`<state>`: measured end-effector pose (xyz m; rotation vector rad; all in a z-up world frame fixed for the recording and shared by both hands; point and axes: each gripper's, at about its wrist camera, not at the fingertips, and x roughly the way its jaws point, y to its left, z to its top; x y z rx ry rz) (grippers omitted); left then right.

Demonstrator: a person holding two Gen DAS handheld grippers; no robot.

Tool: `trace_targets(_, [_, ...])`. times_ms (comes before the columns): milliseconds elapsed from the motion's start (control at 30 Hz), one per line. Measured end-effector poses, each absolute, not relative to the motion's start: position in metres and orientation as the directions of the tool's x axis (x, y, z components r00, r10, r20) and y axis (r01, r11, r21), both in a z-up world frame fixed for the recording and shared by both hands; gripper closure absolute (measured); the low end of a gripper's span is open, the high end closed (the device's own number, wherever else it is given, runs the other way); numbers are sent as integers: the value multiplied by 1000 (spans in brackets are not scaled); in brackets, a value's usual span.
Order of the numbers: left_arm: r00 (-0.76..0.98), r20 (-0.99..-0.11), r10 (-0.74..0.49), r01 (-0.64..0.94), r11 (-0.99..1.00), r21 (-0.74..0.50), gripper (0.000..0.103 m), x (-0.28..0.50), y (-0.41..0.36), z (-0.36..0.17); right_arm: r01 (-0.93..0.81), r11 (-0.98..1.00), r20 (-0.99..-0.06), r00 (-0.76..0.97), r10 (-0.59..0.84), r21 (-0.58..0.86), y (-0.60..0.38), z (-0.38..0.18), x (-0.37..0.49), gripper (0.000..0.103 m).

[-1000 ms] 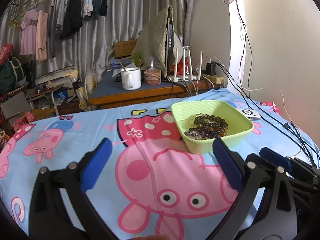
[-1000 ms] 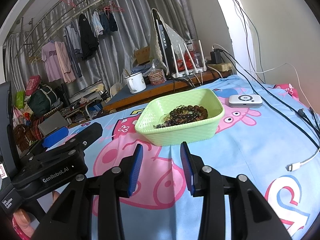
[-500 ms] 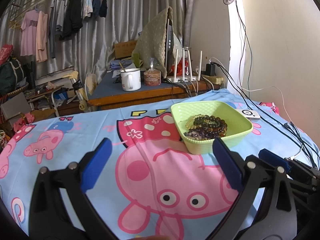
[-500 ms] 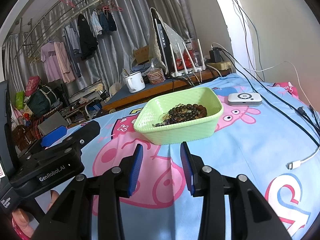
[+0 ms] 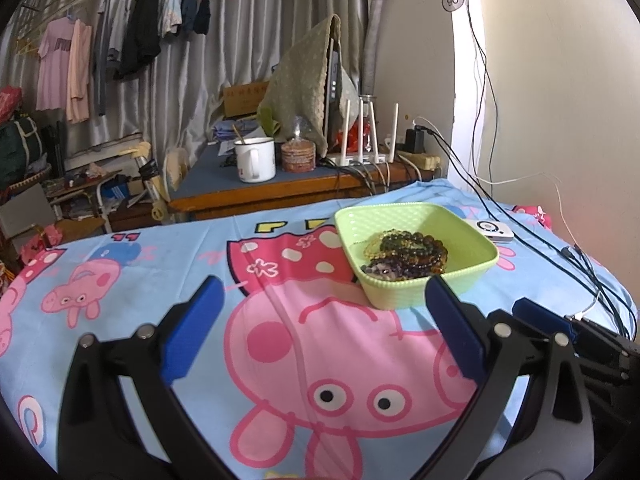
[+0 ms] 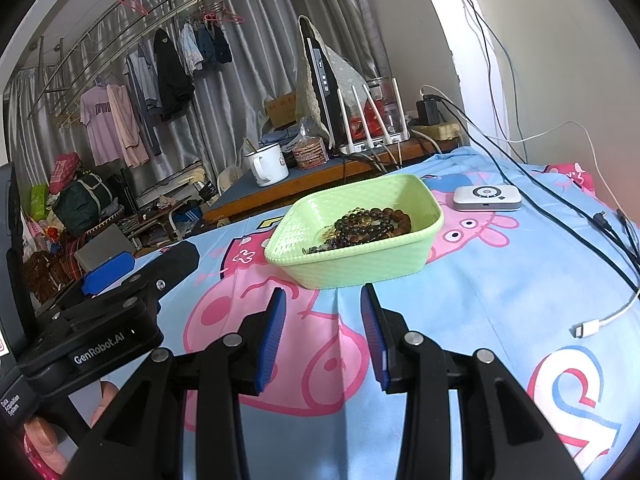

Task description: Organize jewelry

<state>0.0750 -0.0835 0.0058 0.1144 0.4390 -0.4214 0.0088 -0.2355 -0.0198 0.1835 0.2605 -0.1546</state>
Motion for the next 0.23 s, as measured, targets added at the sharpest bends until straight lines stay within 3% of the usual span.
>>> trace_targets(233, [813, -456, -363, 413, 911, 11, 7, 79, -82, 4, 184, 968, -274, 952, -134, 168, -237, -20, 7, 96])
